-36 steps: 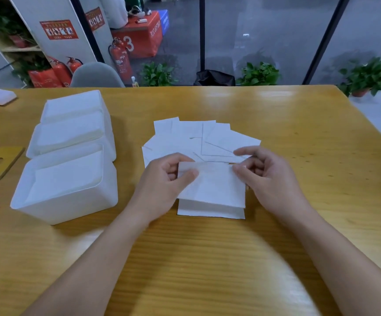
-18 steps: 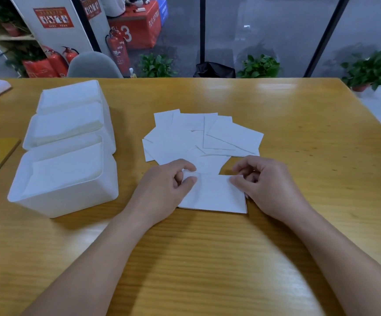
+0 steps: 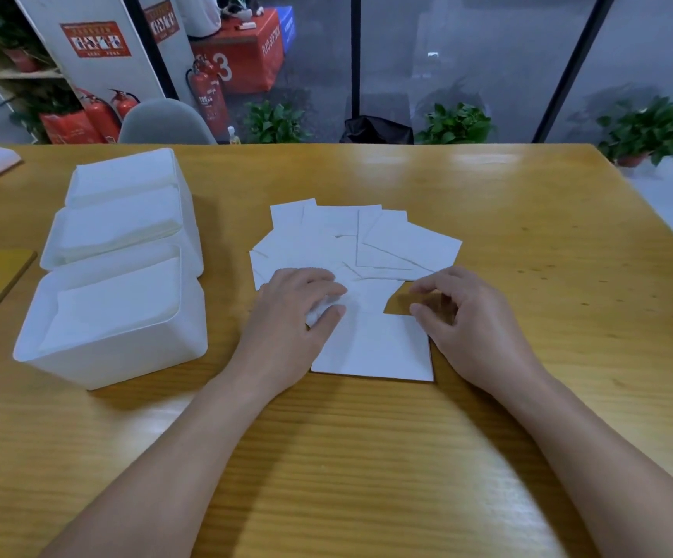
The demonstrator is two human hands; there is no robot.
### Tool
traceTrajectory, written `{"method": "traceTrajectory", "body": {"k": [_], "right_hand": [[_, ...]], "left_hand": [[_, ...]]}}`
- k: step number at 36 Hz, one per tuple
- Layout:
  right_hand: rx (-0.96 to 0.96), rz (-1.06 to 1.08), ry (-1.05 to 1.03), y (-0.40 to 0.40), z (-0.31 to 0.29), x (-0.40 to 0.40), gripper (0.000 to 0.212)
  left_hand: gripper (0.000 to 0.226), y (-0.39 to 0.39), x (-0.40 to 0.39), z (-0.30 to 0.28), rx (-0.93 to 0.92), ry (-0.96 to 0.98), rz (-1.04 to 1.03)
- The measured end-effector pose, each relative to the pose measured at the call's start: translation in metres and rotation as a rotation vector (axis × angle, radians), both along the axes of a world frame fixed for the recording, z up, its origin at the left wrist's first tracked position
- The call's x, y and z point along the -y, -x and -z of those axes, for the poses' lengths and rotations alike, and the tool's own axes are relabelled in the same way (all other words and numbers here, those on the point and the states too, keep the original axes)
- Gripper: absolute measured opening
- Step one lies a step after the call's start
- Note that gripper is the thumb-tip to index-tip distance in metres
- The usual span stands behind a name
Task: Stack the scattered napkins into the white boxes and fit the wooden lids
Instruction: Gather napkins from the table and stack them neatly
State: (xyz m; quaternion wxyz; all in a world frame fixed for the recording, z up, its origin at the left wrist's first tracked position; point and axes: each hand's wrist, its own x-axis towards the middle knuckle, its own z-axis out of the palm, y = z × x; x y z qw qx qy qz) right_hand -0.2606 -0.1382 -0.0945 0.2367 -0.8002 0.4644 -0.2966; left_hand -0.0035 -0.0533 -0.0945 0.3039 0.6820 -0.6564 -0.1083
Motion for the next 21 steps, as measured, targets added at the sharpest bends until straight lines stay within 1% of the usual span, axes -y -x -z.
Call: {"method": "traceTrajectory", "body": {"k": [3,7,9,12,16,17,19,21], "right_hand": [[-0.072,0.011,0.096,-0.002,0.006,0.009,0.028],[-0.163,-0.017,0.209,-0.005,0.007,0.019,0.037],[-0.223,-0.039,0.189,-0.006,0.008,0.023,0.045],[-0.341,-0.061,0.13,-0.006,0.01,0.025,0.057],[-0.372,-0.079,0.107,-0.007,0.008,0.022,0.059],[-0.369,-0.083,0.104,-0.007,0.006,0.021,0.059],[-0.363,-0.088,0.092,-0.008,0.004,0.02,0.058],[-0.366,-0.088,0.087,-0.007,0.003,0.019,0.058]], "left_hand": [[0.033,-0.001,0.006,-0.001,0.047,-0.013,-0.016],[0.038,-0.007,0.012,0.005,-0.001,-0.063,-0.001],[0.035,-0.009,0.013,0.004,-0.003,-0.051,0.013],[0.024,-0.007,0.015,-0.004,-0.032,-0.01,0.02],[0.017,-0.016,0.029,-0.001,0.018,-0.029,0.016],[0.017,-0.017,0.032,0.001,0.037,-0.048,0.007],[0.03,-0.017,0.034,0.003,0.057,-0.079,-0.014],[0.037,-0.014,0.033,0.001,0.066,-0.083,-0.026]]}}
